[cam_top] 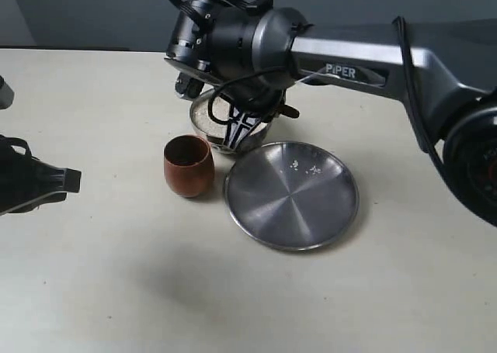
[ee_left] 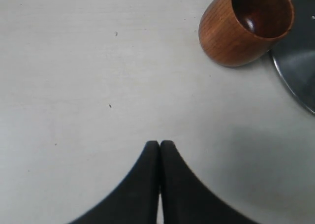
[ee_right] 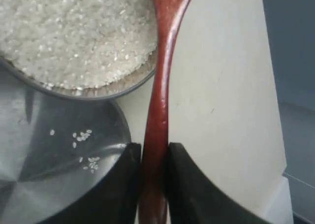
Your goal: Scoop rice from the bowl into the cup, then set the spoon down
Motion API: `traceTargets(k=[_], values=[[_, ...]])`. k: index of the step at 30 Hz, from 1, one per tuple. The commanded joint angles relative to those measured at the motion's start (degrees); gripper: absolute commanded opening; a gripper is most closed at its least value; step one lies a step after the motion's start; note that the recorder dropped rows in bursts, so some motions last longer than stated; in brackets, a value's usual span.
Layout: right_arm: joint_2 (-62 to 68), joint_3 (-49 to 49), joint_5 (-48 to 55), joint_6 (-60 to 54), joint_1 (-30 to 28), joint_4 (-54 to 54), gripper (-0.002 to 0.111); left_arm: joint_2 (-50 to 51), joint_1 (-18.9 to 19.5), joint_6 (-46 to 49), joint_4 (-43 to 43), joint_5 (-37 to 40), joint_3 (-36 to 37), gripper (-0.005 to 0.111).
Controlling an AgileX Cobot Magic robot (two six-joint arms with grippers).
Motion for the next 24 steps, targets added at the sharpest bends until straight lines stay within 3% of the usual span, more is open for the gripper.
traceTargets(k=[1, 6, 13, 24], values=[[0.3, -0.4, 0.3, 1.1, -1.2, 1.5, -0.001, 0.2, -0.2, 0.1, 0.3, -0.2, -0.3, 0.000], [0.3, 0.2, 0.3, 1.1, -2.0, 6.4, -0.001, 0.2, -0.2, 0.1, 0.3, -0.4, -0.3, 0.000], [-0.5, 8.1, 0.3, 3.9, -2.0, 1.0, -0.001, 0.2, -0.2, 0.1, 0.3, -0.4, -0.3, 0.000], [-1.6, 8.1, 0.3, 4.8, -0.6, 1.3, -0.001, 0.2, -0.2, 0.1, 0.3, -0.4, -0.3, 0.000]])
